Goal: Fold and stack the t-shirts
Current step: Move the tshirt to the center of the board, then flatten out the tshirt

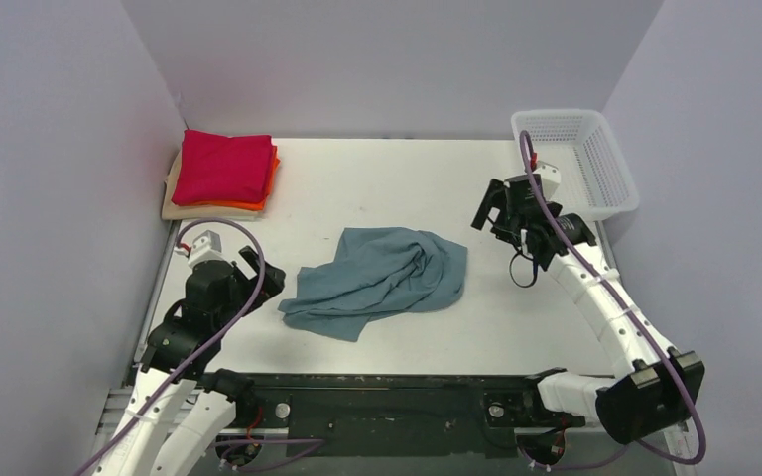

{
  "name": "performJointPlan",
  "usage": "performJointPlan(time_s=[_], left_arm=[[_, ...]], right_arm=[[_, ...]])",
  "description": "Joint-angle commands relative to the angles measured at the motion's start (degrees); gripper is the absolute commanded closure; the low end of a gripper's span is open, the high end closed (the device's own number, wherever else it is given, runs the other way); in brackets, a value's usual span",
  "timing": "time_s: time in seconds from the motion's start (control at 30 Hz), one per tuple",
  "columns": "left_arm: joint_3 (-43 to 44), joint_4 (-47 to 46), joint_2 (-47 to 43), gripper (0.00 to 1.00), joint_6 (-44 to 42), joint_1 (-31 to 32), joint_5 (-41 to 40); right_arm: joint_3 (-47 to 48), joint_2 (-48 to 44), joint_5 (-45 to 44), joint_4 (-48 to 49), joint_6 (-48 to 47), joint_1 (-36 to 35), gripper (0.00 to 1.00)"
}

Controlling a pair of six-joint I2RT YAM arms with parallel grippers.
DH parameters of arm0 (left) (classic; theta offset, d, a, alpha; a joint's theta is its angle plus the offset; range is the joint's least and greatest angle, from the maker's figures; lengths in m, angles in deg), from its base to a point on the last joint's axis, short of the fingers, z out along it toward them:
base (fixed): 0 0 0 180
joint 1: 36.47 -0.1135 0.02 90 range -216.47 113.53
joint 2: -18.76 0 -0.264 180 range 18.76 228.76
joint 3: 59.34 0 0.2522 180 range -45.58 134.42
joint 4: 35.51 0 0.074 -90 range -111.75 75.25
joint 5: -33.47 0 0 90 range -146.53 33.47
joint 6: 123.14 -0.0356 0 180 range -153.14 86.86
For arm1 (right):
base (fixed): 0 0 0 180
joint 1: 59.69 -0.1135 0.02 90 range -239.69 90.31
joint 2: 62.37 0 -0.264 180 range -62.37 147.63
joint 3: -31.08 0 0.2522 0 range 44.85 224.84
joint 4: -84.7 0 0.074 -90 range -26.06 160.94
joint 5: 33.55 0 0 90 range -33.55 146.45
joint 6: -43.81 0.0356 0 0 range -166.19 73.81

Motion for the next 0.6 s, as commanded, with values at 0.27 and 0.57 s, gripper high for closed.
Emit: performJointPlan(time_s=[0.27, 0.57], left_arm=[[-4.20, -3.91, 9.20, 0.03, 5.54, -0.44, 1.70], [-5.53, -1.86, 13.44, 0.03, 4.51, -12.88, 7.18]], right_arm=[[-8.41, 0.66, 1.31, 10.11, 0.54, -37.40, 0.11], [10.43, 31.10, 5.54, 13.32, -2.59, -53.17, 0.27]])
